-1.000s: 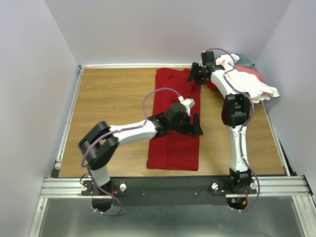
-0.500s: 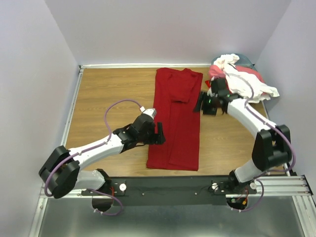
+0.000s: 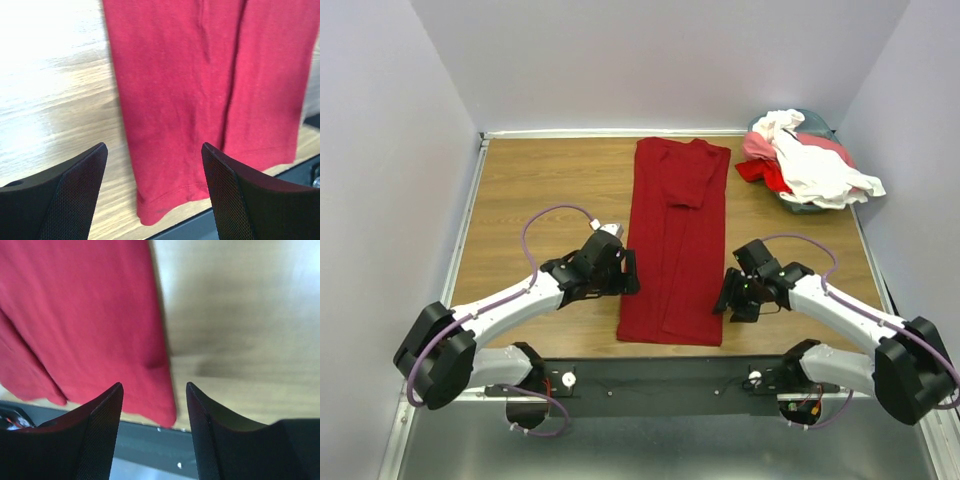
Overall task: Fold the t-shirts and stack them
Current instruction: Fold the tshirt
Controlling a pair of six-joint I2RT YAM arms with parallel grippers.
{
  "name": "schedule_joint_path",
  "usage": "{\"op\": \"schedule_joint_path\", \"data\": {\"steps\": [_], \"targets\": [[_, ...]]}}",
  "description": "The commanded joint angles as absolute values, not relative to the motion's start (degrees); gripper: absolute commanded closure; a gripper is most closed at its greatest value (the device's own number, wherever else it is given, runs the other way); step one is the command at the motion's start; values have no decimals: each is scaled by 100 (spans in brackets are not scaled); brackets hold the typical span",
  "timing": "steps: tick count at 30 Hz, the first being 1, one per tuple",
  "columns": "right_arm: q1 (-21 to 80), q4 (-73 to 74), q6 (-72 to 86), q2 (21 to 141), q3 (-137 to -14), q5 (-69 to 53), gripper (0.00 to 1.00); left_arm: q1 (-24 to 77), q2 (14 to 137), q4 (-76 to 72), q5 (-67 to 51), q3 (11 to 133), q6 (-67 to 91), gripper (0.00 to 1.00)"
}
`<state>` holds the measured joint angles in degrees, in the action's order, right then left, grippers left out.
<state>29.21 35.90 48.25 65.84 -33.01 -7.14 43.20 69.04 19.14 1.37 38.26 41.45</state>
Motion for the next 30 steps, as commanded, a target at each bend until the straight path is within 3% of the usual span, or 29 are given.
{"op": "schedule_joint_path", "data": {"steps": [1,10,20,30], "targets": [[3243,3831,5668,6127,-3068,-607,40,4289,6979,2180,247,3964,3964,16],[3682,4245,6266,5572,-2619,-685,47,4245,6847,2031,26,3631,3929,17],[4324,3858,6723,6002,-2593,-607,53,4236,6636,2057,-193,3419,3981,17],[4579,3700,6864,6548,-2646,-352,70,4245,6521,2320,-264,3445,4113,19]]}}
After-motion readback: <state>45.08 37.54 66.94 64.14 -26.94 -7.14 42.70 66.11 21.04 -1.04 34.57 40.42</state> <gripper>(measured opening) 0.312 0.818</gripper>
